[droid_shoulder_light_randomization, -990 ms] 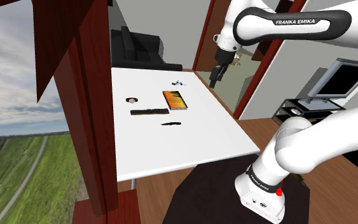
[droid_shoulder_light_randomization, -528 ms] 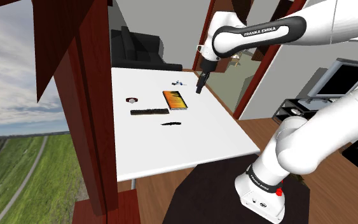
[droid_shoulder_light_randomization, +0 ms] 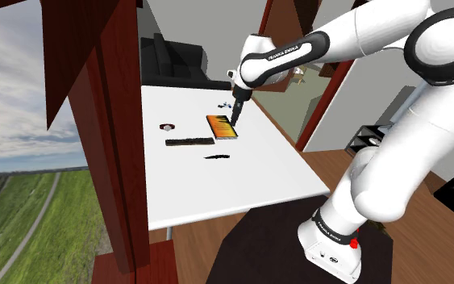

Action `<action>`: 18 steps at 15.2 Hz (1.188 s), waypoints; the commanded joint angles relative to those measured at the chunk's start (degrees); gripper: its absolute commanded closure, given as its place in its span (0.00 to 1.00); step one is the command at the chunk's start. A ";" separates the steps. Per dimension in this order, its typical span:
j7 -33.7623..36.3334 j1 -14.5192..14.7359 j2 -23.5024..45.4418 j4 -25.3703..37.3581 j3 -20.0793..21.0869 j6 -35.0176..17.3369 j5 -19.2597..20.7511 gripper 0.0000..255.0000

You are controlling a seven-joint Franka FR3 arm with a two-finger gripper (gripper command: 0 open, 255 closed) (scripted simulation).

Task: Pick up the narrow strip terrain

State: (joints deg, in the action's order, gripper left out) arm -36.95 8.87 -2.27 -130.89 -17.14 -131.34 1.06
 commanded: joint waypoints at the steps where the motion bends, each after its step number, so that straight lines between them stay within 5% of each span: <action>1: -4.11 0.43 4.38 2.36 0.09 -2.10 -2.43 0.00; 10: -20.07 -1.16 23.49 15.71 4.88 -7.94 -11.88 0.00; 18: -27.72 -2.97 36.22 27.24 9.55 -9.63 -14.43 0.00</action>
State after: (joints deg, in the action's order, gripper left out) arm -64.22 6.06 33.09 -104.31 -7.86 -140.72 -13.23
